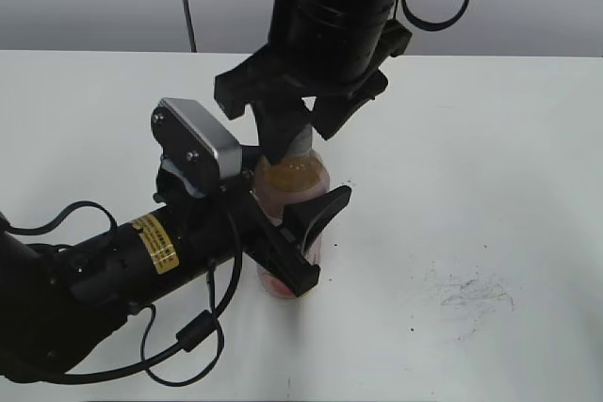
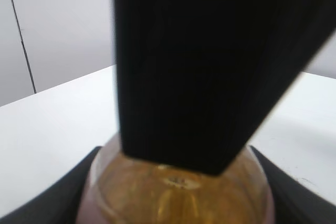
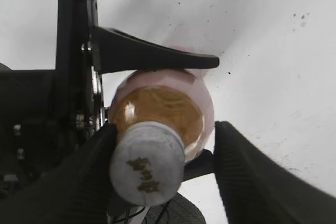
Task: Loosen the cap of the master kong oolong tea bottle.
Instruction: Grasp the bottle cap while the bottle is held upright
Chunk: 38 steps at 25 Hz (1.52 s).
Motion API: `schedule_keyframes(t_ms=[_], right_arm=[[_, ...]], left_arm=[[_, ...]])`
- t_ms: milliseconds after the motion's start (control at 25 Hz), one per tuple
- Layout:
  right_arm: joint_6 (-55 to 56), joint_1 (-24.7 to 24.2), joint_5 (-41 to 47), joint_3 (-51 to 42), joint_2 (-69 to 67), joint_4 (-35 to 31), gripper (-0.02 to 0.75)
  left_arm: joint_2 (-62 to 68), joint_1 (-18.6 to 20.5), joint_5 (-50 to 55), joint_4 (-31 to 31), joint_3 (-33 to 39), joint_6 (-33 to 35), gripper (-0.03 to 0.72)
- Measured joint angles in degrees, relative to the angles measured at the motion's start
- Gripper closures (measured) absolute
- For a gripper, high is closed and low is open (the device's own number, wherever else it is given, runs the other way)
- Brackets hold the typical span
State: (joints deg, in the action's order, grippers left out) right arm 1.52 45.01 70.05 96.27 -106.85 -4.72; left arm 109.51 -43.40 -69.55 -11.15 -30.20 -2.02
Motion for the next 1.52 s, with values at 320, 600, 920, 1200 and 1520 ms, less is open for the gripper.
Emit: schedule_keyframes(t_ms=[320,600,920,1200,1520], right_arm=[[2.1,0.0,0.1,-0.1,1.2,0.2,0.342],[-0.4,0.2,0.0,-0.1,1.2,-0.5,0.457],[-18.8,0.2,-0.5,-0.1,1.2,-0.7,0.457],[-38.2,0.2,-0.4,-0.1,1.2,-0.7,0.459],[-57.0,0.2,-0.1,-0.1,1.2,-0.5,0.459]], left_arm=[[0.0,0.0,0.0,-0.1,0.0,0.0,0.241],[0.0,0.0,0.1,-0.2,-0.1,-0.1,0.241],[0.0,0.0,0.1,-0.2,-0.2,-0.1,0.241],[0.0,0.0,0.1,0.0,-0.2,-0.1,0.241],[0.0,0.0,0.2,0.0,-0.2,-0.1,0.241]])
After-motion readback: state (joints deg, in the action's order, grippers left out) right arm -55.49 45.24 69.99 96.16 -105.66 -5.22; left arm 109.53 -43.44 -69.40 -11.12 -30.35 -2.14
